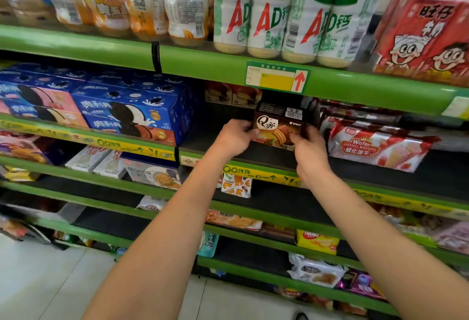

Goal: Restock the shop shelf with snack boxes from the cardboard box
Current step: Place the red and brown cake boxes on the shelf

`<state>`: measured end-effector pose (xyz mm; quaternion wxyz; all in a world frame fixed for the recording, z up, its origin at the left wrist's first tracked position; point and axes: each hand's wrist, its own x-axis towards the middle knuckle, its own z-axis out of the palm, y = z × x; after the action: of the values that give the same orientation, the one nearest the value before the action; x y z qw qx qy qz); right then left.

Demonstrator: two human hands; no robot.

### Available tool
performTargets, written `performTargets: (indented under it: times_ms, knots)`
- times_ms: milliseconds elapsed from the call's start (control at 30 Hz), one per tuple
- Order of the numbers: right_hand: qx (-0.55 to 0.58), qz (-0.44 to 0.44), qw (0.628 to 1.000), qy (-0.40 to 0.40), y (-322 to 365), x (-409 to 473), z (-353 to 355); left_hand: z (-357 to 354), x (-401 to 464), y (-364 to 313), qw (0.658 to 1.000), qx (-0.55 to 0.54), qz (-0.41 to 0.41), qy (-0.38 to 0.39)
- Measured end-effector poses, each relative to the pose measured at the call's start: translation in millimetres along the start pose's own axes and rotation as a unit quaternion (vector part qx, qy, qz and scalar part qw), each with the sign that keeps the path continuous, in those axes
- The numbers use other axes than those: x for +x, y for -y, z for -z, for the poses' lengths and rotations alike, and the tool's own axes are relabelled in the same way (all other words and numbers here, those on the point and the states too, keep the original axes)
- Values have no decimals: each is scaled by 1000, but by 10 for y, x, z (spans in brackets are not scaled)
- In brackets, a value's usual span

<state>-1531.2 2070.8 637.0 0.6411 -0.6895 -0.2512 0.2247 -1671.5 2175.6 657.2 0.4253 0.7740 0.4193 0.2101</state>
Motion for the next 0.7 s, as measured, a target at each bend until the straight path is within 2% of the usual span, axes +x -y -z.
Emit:
performTargets:
  times_ms: [233, 500, 700]
  knots:
    - [-19, -2, 1000, 2, 5, -9, 11, -2, -44, 84, 999, -33, -11, -15]
    - [23, 1, 1000, 10, 72, -80, -2, 135, -125, 150, 976, -211, 22, -54]
    - [19, 35, 999, 22, 72, -103, 11, 112, -103, 171, 979, -193, 27, -66]
